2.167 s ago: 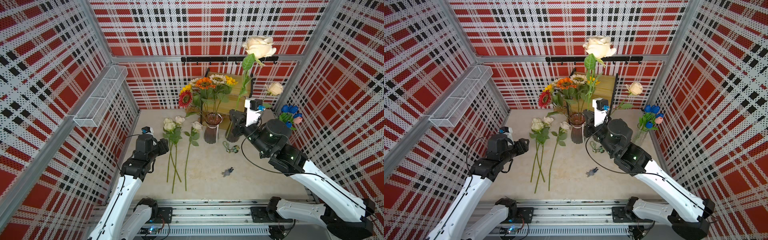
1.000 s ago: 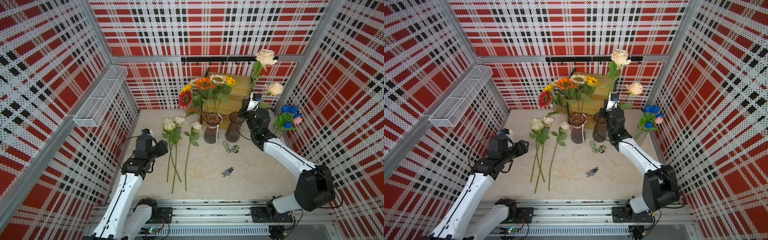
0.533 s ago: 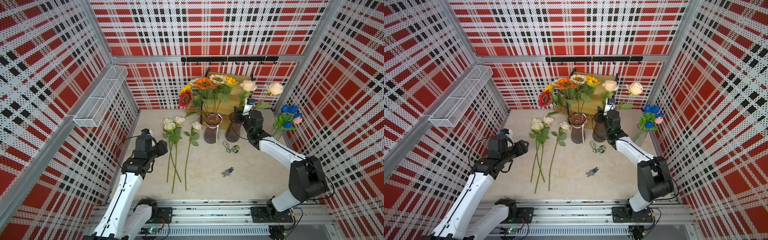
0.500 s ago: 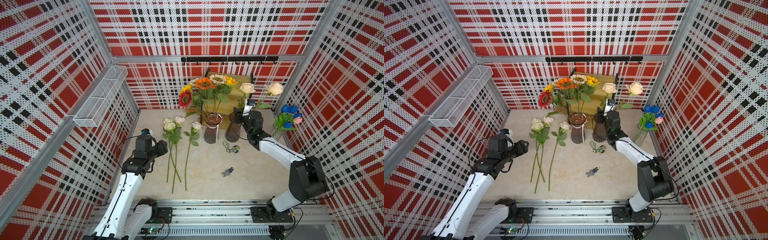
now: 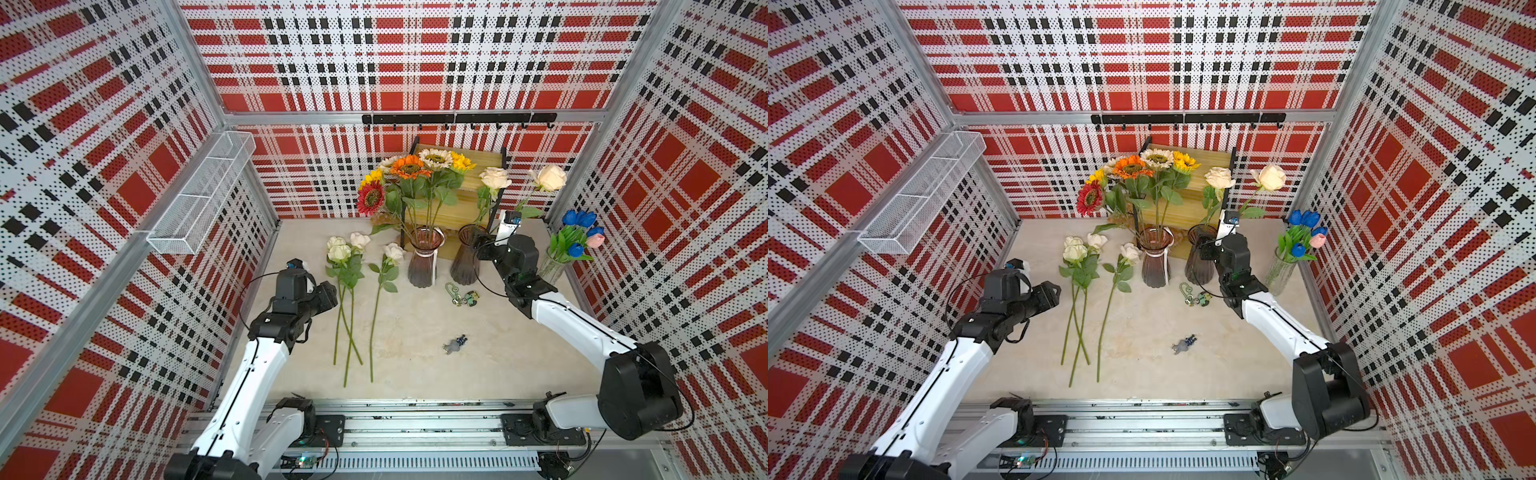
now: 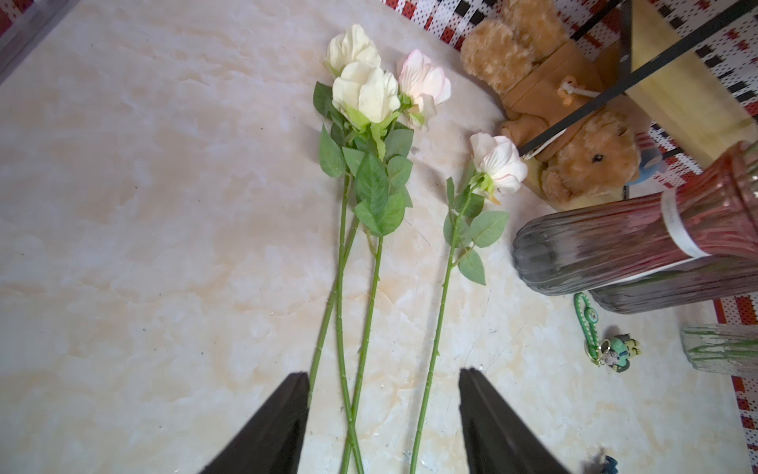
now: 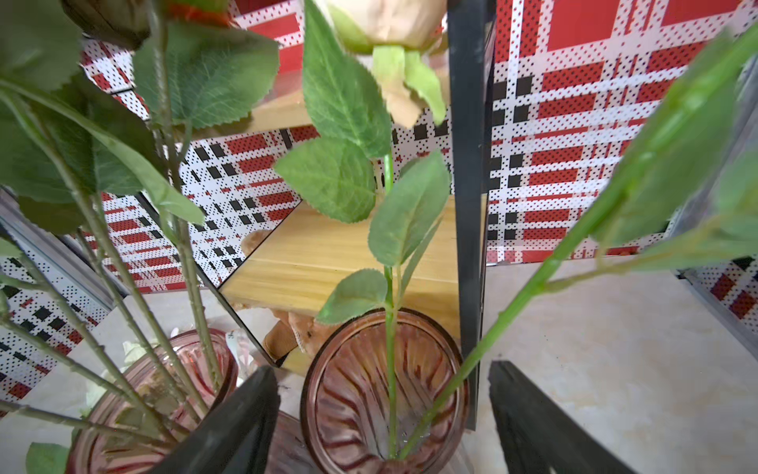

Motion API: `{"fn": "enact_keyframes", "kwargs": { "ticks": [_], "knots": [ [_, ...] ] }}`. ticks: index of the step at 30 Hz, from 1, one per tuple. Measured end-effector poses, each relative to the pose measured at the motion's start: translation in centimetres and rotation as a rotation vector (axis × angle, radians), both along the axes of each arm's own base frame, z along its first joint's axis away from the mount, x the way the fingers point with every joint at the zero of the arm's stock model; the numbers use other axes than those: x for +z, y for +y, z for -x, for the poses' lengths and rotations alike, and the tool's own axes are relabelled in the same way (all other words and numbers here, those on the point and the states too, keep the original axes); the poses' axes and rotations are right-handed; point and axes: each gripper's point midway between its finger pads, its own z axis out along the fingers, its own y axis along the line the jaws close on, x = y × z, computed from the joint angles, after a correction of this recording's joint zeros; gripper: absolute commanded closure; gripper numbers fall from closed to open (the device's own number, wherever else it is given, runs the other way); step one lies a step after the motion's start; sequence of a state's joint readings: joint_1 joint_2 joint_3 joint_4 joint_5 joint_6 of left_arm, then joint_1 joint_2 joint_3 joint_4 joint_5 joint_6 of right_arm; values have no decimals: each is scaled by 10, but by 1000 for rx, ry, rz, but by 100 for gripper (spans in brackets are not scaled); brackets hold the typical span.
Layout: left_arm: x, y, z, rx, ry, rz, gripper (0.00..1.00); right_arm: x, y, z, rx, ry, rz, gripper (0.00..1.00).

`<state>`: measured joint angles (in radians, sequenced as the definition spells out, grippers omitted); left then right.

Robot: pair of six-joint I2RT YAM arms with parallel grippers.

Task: Arrange the flowers in different vases according to their variety
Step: Insert the flower into the vase, then pick up the flower at the center of the board.

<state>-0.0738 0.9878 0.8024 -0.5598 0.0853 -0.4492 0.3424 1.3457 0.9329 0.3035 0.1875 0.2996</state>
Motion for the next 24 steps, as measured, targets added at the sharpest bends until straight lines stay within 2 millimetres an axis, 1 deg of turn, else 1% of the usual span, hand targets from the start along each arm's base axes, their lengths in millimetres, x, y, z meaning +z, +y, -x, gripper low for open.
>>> {"fn": "enact_keyframes", "kwargs": {
  "ticks": [5,9,14,16,20,22,24],
  "knots": [
    [-28,0,-5,8,95,-4,44,26,5,21,18,-36,-9,11],
    [-48,0,-9,4,160,-7,48,37,6,35,33,-41,-17,11],
    [-69,-1,-22,-12,192,-3,58,40,7,48,45,-25,-19,12],
    [-84,-1,-29,-18,220,-5,58,40,6,52,46,-15,-19,12],
    [-117,-1,-33,-33,300,-14,59,42,4,60,51,-7,-20,12],
    [-129,-1,-35,-41,329,-20,60,44,3,64,51,-5,-20,12],
    [-136,-2,-37,-46,339,-22,61,45,2,67,51,-4,-22,13]
  ]
}}
